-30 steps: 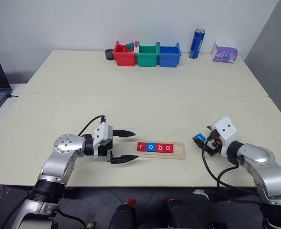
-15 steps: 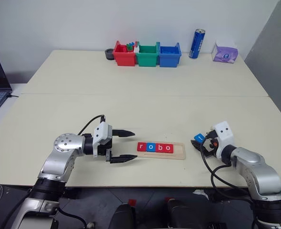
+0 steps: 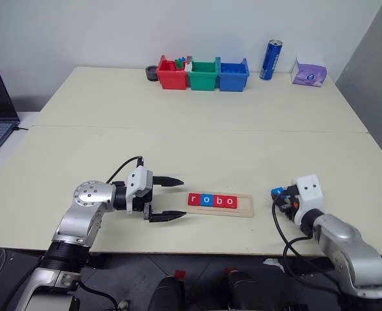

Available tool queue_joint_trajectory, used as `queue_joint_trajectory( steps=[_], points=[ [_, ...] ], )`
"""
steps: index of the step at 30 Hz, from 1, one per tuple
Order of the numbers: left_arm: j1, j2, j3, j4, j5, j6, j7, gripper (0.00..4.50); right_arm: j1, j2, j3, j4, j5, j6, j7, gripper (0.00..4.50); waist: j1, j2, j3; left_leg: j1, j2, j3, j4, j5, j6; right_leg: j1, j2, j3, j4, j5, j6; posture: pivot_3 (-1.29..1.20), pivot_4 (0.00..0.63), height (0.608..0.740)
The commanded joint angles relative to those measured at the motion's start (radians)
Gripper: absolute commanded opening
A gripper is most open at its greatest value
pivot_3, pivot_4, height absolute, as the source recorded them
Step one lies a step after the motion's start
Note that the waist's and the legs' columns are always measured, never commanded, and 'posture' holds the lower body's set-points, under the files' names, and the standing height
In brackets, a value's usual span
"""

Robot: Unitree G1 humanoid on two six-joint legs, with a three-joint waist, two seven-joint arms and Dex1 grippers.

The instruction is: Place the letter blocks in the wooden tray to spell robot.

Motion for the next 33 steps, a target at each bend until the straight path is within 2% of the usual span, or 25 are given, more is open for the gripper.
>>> queue_joint_trajectory(
  steps=[1,4,8,10,13,17,18,20,25,30,33],
  points=[
    [-0.021,0.004,0.002,-0.018,-0.002,-0.007,-0.012,4.50,0.043,0.080,0.051,-0.142,-0.015,0.057,-0.100,1.47,0.000,0.000,0.000,0.000,0.000,0.000,0.000,0.000,0.000,0.000,0.000,0.000,0.000,0.000,0.000,0.00,0.150,0.740],
    [-0.027,0.007,-0.003,-0.020,-0.004,0.002,-0.020,4.50,0.071,0.146,0.107,-0.149,-0.043,0.055,-0.168,1.47,-0.002,0.000,0.000,0.001,0.000,0.000,0.000,0.000,0.000,0.000,0.000,0.000,0.000,0.000,0.000,0.00,0.150,0.740],
    [-0.042,0.010,-0.001,0.007,-0.002,-0.004,-0.036,4.50,0.070,0.235,0.098,-0.109,-0.055,0.005,-0.229,1.47,-0.002,0.000,0.000,0.002,0.000,0.001,0.000,0.000,0.000,0.000,0.000,0.000,0.000,0.000,0.000,0.00,0.150,0.740],
    [-0.044,0.009,0.001,0.025,0.001,-0.017,-0.043,4.50,0.059,0.275,0.085,-0.089,-0.045,-0.008,-0.245,2.21,-0.002,0.000,0.000,0.002,0.000,0.001,0.000,0.000,0.000,0.000,0.000,0.000,0.000,0.000,0.000,0.00,0.150,0.740],
    [-0.038,0.008,0.005,0.043,0.005,-0.037,-0.048,4.50,0.036,0.320,0.073,-0.098,-0.034,-0.025,-0.264,3.08,-0.002,0.000,0.000,0.002,0.000,0.001,0.000,0.000,0.000,0.000,0.000,0.000,0.000,0.000,0.000,0.00,0.150,0.740],
    [-0.023,0.007,0.008,0.057,0.007,-0.062,-0.048,4.50,-0.025,0.327,0.018,-0.169,-0.022,-0.012,-0.279,4.49,-0.002,0.000,0.000,0.001,0.000,0.001,0.000,0.000,0.000,-0.001,0.000,0.000,0.000,0.000,0.000,0.00,0.150,0.740],
    [-0.020,0.006,0.009,0.060,0.007,-0.066,-0.048,4.50,-0.045,0.311,0.004,-0.187,-0.008,0.003,-0.264,4.49,-0.002,0.000,0.000,0.001,0.000,0.001,0.000,0.000,0.000,-0.001,-0.001,0.000,0.000,0.000,0.000,0.00,0.150,0.740],
    [-0.016,0.004,0.013,0.068,0.005,-0.072,-0.043,4.50,-0.076,0.220,-0.003,-0.198,0.085,0.042,-0.125,4.49,-0.002,0.000,0.000,0.001,0.000,0.001,0.000,0.000,0.000,-0.001,-0.001,0.000,0.000,0.000,0.000,0.00,0.150,0.740],
    [-0.007,-0.005,0.010,0.062,0.004,-0.080,-0.026,4.50,-0.066,-0.170,0.033,-0.120,0.205,-0.038,0.274,4.49,-0.004,0.000,0.000,0.001,-0.001,0.001,0.000,0.000,0.000,-0.001,-0.001,0.000,-0.001,0.000,0.000,0.00,0.150,0.740],
    [0.002,-0.012,0.005,0.051,0.006,-0.081,-0.012,4.50,-0.109,-0.456,0.059,0.072,0.168,-0.241,0.518,4.49,-0.002,0.000,0.001,0.001,-0.002,0.002,0.000,0.000,0.000,0.000,0.000,-0.002,-0.001,0.000,0.000,0.00,0.150,0.740],
    [-0.004,-0.018,0.002,0.038,0.006,-0.071,0.000,4.50,-0.131,-0.551,0.084,0.181,0.159,-0.333,0.631,4.49,-0.001,-0.001,0.001,0.001,-0.002,0.003,0.000,0.000,0.000,0.001,0.000,-0.002,-0.001,0.000,0.000,0.00,0.150,0.740]
  ],
)
